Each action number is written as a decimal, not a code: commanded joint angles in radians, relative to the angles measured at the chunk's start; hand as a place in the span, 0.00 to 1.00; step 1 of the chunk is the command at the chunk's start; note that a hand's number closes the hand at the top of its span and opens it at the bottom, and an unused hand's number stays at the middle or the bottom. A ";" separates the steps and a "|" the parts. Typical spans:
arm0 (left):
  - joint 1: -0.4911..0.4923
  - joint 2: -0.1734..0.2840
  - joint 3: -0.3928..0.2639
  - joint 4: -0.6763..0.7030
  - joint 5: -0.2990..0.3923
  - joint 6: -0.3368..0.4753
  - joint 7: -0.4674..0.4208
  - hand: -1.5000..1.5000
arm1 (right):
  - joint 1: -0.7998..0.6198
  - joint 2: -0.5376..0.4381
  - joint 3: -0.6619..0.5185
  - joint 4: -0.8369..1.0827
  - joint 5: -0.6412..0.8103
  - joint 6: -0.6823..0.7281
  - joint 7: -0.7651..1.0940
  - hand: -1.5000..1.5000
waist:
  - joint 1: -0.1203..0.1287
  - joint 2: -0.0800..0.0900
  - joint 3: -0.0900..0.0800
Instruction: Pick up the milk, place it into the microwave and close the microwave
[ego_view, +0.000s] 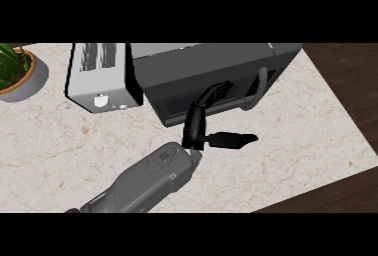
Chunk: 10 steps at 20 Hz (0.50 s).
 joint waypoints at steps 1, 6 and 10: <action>-0.078 0.001 0.068 0.057 0.049 0.033 -0.005 0.00 | -0.022 -0.001 0.007 0.006 0.024 -0.016 0.002 1.00 | 0.002 0.007 0.000; -0.071 0.001 0.063 0.072 0.077 0.022 -0.047 0.00 | -0.043 0.000 0.001 0.021 0.027 -0.020 -0.016 1.00 | 0.000 0.015 0.001; -0.085 0.001 0.054 0.078 0.095 0.022 -0.067 0.00 | -0.053 -0.008 0.004 0.043 0.035 -0.015 -0.011 1.00 | -0.005 0.020 0.001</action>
